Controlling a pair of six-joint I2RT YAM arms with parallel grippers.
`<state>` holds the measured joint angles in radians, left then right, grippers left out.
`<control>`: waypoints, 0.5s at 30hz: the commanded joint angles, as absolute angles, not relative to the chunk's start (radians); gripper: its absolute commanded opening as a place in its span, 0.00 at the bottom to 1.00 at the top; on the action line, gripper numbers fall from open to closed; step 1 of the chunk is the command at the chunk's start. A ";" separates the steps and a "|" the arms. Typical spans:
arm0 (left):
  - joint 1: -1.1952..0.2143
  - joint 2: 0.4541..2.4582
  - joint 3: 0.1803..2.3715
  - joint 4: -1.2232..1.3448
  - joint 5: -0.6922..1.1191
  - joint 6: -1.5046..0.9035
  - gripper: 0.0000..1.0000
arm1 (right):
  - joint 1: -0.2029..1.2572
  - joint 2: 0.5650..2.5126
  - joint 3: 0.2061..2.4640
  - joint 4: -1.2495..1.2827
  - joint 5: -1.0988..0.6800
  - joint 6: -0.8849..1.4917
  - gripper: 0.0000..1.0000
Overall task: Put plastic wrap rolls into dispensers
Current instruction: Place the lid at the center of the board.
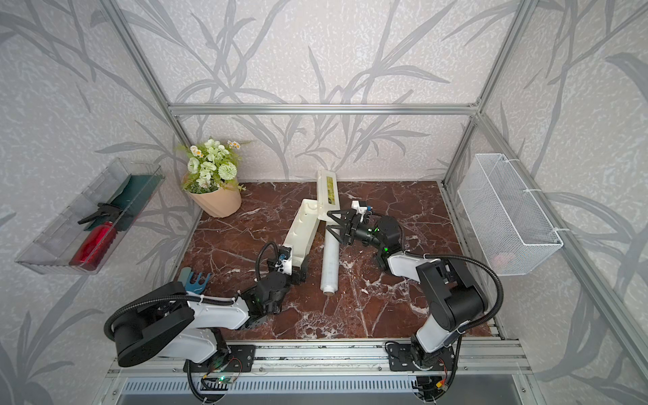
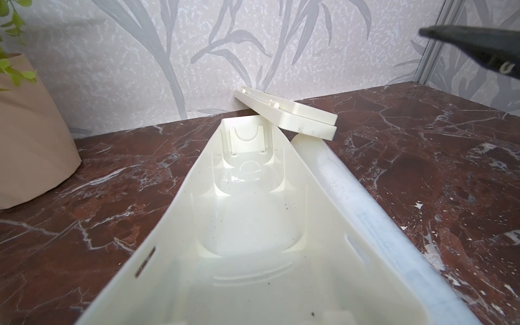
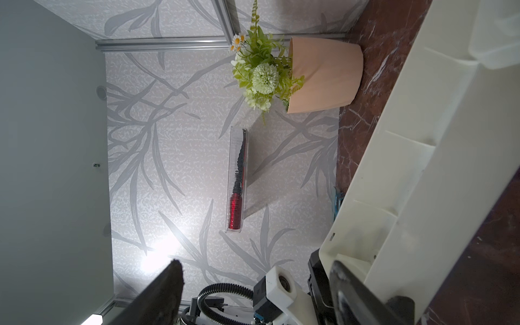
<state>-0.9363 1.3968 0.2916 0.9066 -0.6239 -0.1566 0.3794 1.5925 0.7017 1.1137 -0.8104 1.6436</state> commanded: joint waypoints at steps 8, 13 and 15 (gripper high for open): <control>-0.952 1.280 0.335 0.309 -0.654 -0.413 0.23 | 0.358 1.380 0.772 0.386 -0.824 1.198 0.85; -0.957 1.323 0.323 0.302 -0.666 -0.474 0.37 | 0.348 1.377 0.828 0.194 -0.823 1.073 0.87; -0.959 1.350 0.334 0.297 -0.663 -0.480 0.47 | 0.347 1.390 0.871 0.049 -0.806 1.000 0.88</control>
<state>-0.9585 1.3075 0.3386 0.4576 -0.6521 -0.4061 0.3531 1.3926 0.8108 0.2943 -0.8169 1.1545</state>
